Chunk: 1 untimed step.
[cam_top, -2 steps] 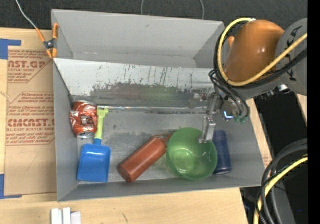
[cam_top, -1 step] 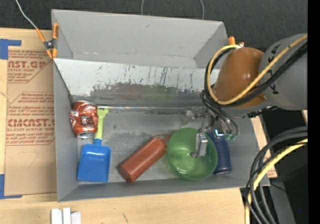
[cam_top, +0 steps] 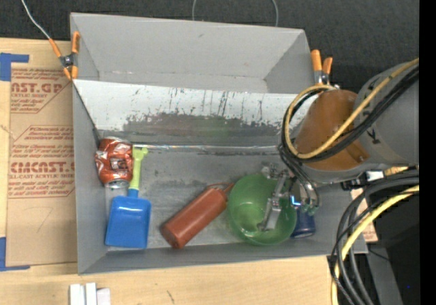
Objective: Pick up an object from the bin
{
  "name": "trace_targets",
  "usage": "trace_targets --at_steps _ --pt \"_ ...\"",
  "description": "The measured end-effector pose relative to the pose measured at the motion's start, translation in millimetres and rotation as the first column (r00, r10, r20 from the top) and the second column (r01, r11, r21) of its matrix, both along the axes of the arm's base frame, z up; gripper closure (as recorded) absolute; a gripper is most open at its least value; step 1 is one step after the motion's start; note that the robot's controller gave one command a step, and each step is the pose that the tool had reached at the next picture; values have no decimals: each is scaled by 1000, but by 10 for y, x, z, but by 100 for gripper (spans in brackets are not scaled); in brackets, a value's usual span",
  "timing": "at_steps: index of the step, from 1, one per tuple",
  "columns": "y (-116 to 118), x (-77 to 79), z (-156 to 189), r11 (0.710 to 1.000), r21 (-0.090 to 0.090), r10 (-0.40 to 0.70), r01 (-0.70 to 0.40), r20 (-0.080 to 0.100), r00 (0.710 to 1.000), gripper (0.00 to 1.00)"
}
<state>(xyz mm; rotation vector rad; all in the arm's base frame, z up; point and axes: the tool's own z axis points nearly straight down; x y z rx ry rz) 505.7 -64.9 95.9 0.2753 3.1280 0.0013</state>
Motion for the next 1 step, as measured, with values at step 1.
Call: trace_targets --at_steps 1 --pt "761 -133 -242 974 -2 225 -225 21 974 0"
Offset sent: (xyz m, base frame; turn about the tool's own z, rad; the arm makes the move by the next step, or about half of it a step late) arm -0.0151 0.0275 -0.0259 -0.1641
